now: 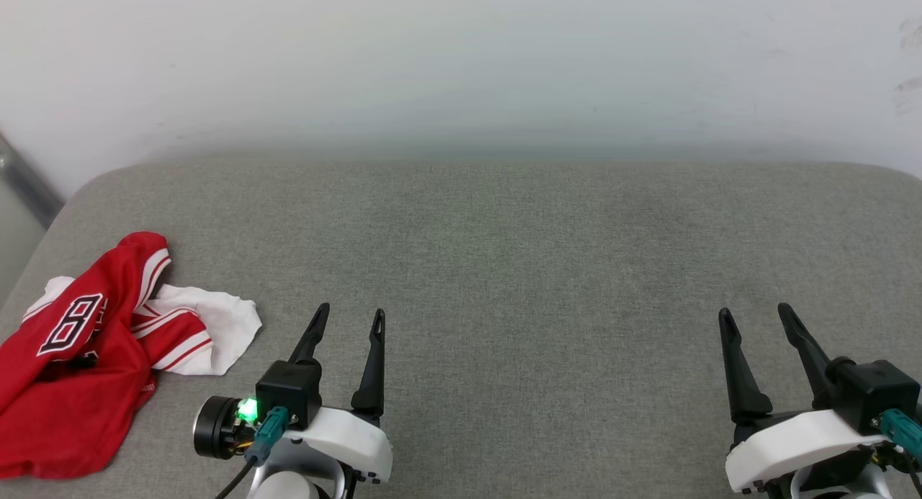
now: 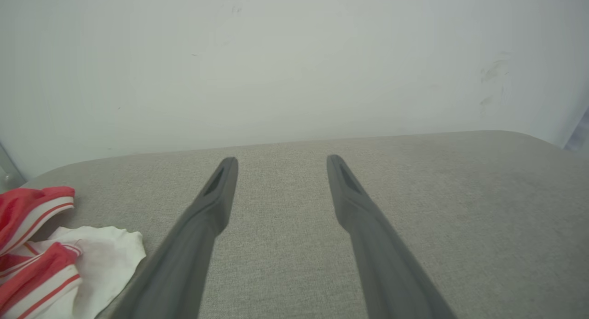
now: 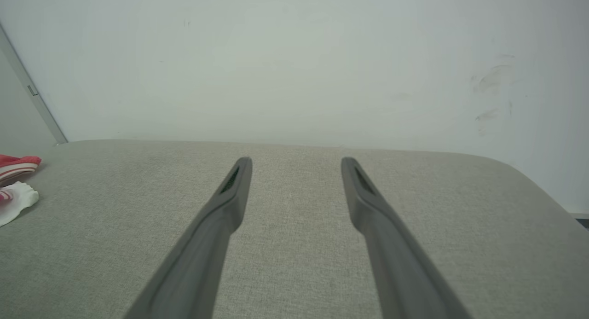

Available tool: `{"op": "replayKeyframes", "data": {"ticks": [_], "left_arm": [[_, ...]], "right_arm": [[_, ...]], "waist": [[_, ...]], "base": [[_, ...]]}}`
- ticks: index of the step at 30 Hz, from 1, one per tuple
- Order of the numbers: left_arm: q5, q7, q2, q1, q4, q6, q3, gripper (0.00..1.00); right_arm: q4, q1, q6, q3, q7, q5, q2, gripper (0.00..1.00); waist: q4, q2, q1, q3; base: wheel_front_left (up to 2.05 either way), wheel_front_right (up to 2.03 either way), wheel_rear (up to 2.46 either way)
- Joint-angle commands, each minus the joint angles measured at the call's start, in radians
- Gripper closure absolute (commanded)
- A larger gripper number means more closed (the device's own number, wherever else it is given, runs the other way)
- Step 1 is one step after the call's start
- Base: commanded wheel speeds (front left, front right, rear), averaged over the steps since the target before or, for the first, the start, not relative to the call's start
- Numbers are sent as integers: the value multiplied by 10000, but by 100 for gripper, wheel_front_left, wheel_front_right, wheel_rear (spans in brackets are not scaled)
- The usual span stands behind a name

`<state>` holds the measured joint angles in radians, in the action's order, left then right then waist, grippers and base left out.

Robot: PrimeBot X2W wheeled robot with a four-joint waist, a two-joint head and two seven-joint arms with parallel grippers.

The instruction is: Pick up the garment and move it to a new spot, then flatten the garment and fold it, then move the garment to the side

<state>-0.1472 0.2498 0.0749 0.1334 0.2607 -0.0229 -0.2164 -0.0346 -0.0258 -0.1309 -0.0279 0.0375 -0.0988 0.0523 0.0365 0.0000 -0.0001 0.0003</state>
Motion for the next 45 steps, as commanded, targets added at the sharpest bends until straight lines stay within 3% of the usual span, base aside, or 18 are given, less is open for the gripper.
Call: {"op": "replayKeyframes", "data": {"ticks": [1, 21, 37, 45], "left_arm": [[147, 51, -28, 140, 4, 22, -14, 0], [211, 159, -134, 236, 113, 144, 211, 0], [-79, 159, -195, 165, -125, 82, 900, 0], [-322, 159, -227, -3, -266, 66, 1308, 0]], "right_arm": [[-89, -117, 3, -8, 79, 129, -32, 0], [-4, -112, 3, -119, 272, 239, -35, 0], [-226, 113, 3, 231, 191, 375, -29, 0], [-124, 342, 5, 579, 242, 216, -26, 0]], "waist": [[5, 0, 1, 0], [433, 0, 1, 52], [3195, 0, 1, 316], [4074, 0, 1, 415]], "base": [[0, 0, 0], [0, 0, 0], [0, 0, 0], [0, 0, 0]]}}
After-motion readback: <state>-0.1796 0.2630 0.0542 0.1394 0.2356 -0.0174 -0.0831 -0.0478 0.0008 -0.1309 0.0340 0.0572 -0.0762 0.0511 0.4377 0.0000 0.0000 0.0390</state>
